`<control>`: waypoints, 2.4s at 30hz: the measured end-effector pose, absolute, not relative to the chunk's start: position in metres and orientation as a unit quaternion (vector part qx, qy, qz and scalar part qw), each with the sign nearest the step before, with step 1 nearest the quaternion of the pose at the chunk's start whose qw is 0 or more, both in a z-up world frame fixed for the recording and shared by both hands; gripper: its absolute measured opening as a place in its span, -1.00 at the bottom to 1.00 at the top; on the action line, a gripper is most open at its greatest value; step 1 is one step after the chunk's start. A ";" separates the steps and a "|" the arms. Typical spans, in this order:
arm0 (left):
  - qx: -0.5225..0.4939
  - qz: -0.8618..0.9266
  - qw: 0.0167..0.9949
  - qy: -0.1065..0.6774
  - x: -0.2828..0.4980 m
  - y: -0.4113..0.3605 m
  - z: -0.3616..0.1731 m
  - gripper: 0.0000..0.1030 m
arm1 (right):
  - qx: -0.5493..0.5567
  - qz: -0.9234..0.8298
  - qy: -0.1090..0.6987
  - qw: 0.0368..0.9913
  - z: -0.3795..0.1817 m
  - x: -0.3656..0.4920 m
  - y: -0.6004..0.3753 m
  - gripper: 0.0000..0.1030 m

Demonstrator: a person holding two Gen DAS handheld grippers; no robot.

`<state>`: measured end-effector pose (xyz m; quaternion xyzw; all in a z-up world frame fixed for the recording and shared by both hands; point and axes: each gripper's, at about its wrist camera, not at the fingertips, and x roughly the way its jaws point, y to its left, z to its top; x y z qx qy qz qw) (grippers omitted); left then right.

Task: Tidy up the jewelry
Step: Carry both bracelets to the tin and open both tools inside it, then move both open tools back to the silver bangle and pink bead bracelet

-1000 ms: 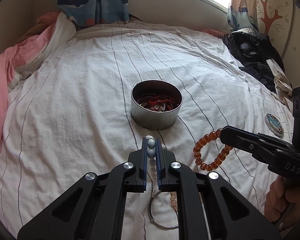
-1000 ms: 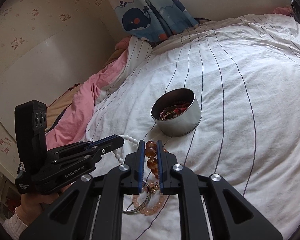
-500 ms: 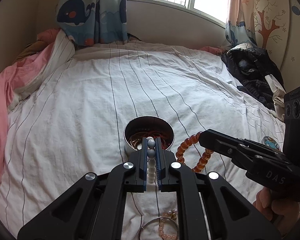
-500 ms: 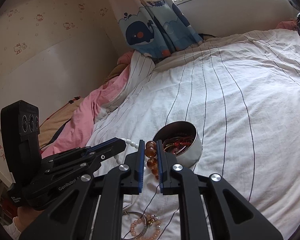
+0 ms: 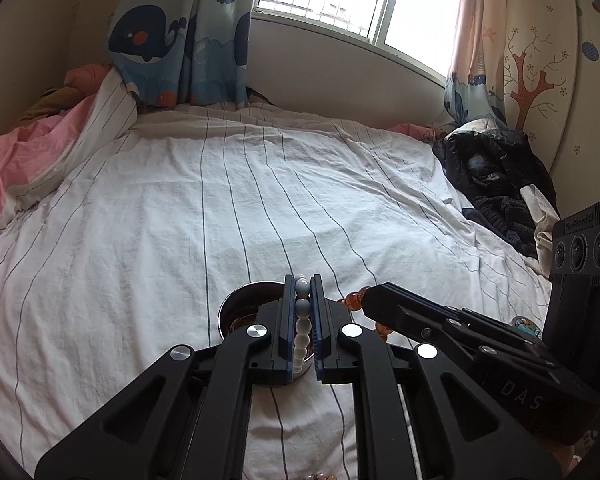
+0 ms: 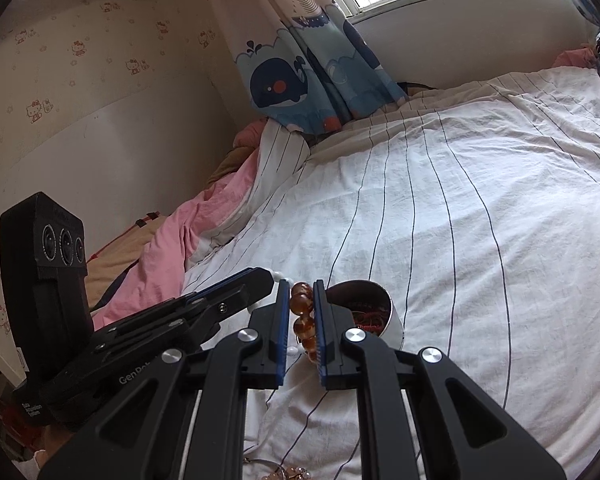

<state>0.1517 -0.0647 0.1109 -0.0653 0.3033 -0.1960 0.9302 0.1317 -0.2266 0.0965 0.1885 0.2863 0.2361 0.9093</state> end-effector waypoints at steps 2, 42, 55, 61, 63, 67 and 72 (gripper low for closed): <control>-0.079 -0.195 0.931 0.297 0.158 -0.063 0.110 -0.86 | 0.192 0.241 0.278 0.910 0.098 0.136 -0.226 -0.76; 0.098 -0.146 0.883 0.434 0.012 -0.058 0.025 -0.24 | 0.130 0.174 0.420 0.881 0.021 0.023 -0.226 -0.12; 0.101 -0.136 0.884 0.435 0.003 -0.056 0.027 -0.08 | 0.127 0.174 0.423 0.880 0.018 0.024 -0.224 -0.11; 0.088 -0.133 0.882 0.443 0.001 -0.048 0.025 0.00 | 0.123 0.173 0.424 0.880 0.015 0.023 -0.223 -0.11; 0.075 -0.127 0.882 0.448 0.001 -0.041 0.022 0.01 | 0.119 0.172 0.425 0.880 0.015 0.023 -0.222 -0.09; 0.053 -0.117 0.882 0.454 0.001 -0.027 0.019 0.03 | 0.104 0.173 0.427 0.882 0.015 0.022 -0.217 -0.06; 0.030 -0.119 0.888 0.444 0.003 -0.027 0.025 0.04 | 0.065 0.172 0.424 0.887 0.014 0.021 -0.203 -0.05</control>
